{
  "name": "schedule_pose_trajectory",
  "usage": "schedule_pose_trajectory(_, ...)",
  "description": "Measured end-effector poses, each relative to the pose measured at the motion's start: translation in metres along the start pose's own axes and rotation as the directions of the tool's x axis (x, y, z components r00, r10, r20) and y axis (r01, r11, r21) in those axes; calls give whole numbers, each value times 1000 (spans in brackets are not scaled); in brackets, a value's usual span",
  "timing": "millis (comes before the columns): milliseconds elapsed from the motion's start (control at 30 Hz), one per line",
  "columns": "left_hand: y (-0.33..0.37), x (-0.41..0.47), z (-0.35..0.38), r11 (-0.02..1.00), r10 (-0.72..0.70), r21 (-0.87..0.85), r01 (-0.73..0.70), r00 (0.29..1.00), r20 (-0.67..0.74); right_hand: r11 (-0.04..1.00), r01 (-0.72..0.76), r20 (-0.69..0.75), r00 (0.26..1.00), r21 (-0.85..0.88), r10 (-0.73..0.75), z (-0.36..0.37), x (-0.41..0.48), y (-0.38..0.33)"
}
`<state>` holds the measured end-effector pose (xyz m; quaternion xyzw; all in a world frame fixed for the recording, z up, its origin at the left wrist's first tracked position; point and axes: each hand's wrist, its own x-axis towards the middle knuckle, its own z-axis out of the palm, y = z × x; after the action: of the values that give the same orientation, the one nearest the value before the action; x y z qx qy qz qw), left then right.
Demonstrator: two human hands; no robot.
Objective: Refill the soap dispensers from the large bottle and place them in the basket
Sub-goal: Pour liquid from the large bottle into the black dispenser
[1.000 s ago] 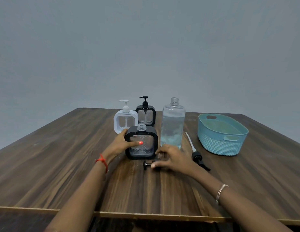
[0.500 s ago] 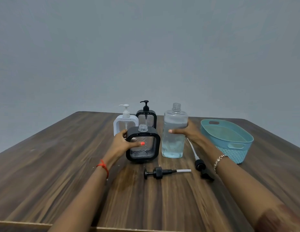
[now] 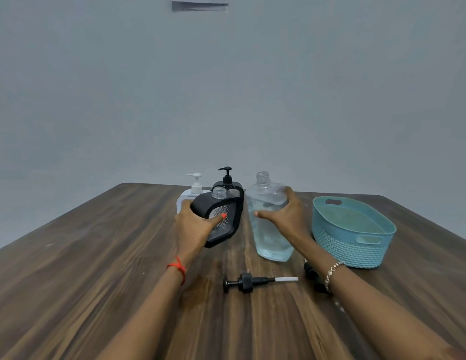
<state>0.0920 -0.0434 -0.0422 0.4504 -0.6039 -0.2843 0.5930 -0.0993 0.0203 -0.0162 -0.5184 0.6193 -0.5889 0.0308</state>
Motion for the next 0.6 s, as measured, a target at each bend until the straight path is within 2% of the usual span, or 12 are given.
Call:
schedule_pose_trajectory(267, 17, -8, 5, 997, 40, 74, -36, 998, -51, 925, 242, 16, 969, -294, -248, -16, 7, -32)
schedule_pose_trajectory(433, 28, -16, 6, 994, 46, 95, -44, 999, -18, 839, 306, 54, 947, -450, -317, -23, 9, -34)
schedule_pose_trajectory(600, 36, -24, 7, 993, 54, 105, -53, 999, -2, 763, 366, 48, 913, -533, -405, -27, 7, -28)
